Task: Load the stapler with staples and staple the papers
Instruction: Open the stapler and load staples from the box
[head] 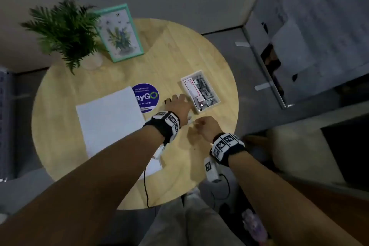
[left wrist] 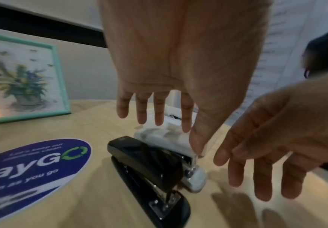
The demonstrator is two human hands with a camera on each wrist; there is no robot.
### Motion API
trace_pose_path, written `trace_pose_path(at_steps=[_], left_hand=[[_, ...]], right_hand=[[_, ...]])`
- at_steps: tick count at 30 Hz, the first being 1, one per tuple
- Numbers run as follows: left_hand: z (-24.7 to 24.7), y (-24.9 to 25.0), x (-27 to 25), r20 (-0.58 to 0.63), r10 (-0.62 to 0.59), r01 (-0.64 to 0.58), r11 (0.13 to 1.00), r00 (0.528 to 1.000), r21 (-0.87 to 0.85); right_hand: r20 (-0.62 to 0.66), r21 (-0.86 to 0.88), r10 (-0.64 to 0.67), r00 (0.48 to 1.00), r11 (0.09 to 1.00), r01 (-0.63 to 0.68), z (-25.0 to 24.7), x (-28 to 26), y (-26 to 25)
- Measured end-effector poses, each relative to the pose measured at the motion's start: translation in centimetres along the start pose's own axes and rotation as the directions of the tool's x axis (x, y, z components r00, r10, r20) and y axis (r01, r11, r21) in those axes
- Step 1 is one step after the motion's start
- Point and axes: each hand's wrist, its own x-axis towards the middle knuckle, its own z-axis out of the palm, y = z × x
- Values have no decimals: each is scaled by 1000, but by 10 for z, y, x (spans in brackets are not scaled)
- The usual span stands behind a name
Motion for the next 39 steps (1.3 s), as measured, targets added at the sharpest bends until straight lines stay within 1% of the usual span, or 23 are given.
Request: trace_pose_path(at_steps=[1, 4, 6, 8, 10, 12, 14, 16, 18, 20, 21, 23, 25, 27, 29, 31, 32, 34, 35, 36, 37, 38, 39], left_hand=[[0, 2, 4, 34, -6, 4, 998, 999, 63], [3, 2, 15, 19, 26, -29, 982, 999, 186], [1, 0, 21, 26, 61, -65, 973, 998, 222], [0, -5, 24, -8, 110, -106, 973, 994, 205], [-4, -13, 24, -44, 133, -130, 989, 990, 68], [-9, -22, 19, -73, 125, -133, 983, 990, -123], [-12, -31, 11, -122, 105, -134, 957, 987, -258], [-13, -37, -2, -185, 60, -136, 893, 981, -430], [-12, -42, -17, -244, 0, -149, 792, 970, -592], [-9, -44, -34, -314, -38, -195, 711, 949, -675], [-8, -44, -42, -339, -64, -209, 677, 939, -706], [-4, -45, -54, -373, -157, -213, 596, 915, -774], [-1, -44, -64, -393, -281, -234, 466, 875, -853], [1, -42, -71, -380, -397, -261, 322, 835, -910], [4, -42, -75, -333, -496, -281, 179, 802, -943], [7, -42, -78, -270, -569, -314, 21, 777, -949], [7, -42, -79, -226, -599, -324, -60, 768, -944], [8, -44, -82, -75, -650, -292, -231, 756, -928], [8, -45, -82, 16, -650, -267, -334, 760, -904], [9, -47, -83, 98, -627, -243, -436, 773, -866], [10, -48, -83, 159, -587, -217, -518, 794, -827], [11, -48, -84, 193, -543, -191, -571, 817, -798], [12, -48, -85, 207, -505, -168, -600, 838, -782]], right_hand=[[0, -9, -1, 1000, 1000, 1, 0, 4, 2], [3, -18, 32, 999, 999, -32, -6, 1, -3], [0, -15, 24, 1000, 1000, -24, -6, 1, -2], [-10, -11, 13, 1000, 1000, -13, -7, 3, -2], [-27, 61, 15, 1000, 998, -13, -7, 4, -4], [-56, 212, 43, 998, 977, -30, -5, 4, -3], [-78, 415, 78, 994, 909, -39, -3, 0, -3], [-106, 610, 124, 987, 791, -33, -3, -5, -3], [-112, 738, 159, 981, 674, -25, -5, -13, -7], [-93, 793, 180, 979, 608, -36, -5, -15, -10], [-79, 803, 191, 978, 593, -51, -5, -15, -11], [-63, 820, 202, 977, 569, -64, -4, -15, -15], [-41, 829, 222, 974, 552, -91, -2, -15, -17], [-27, 842, 244, 969, 528, -110, -1, -16, -20], [-28, 842, 248, 968, 528, -111, 2, -17, -23], [-22, 842, 249, 968, 527, -117, 5, -17, -27], [-19, 846, 247, 969, 520, -116, 6, -18, -29], [3, 865, 242, 970, 486, -124, 9, -19, -32], [24, 877, 234, 972, 461, -133, 11, -19, -31], [50, 886, 215, 975, 440, -143, 13, -18, -31], [76, 889, 192, 978, 432, -154, 14, -18, -31], [98, 880, 165, 981, 446, -163, 14, -18, -32], [117, 863, 140, 983, 475, -170, 14, -18, -32]])
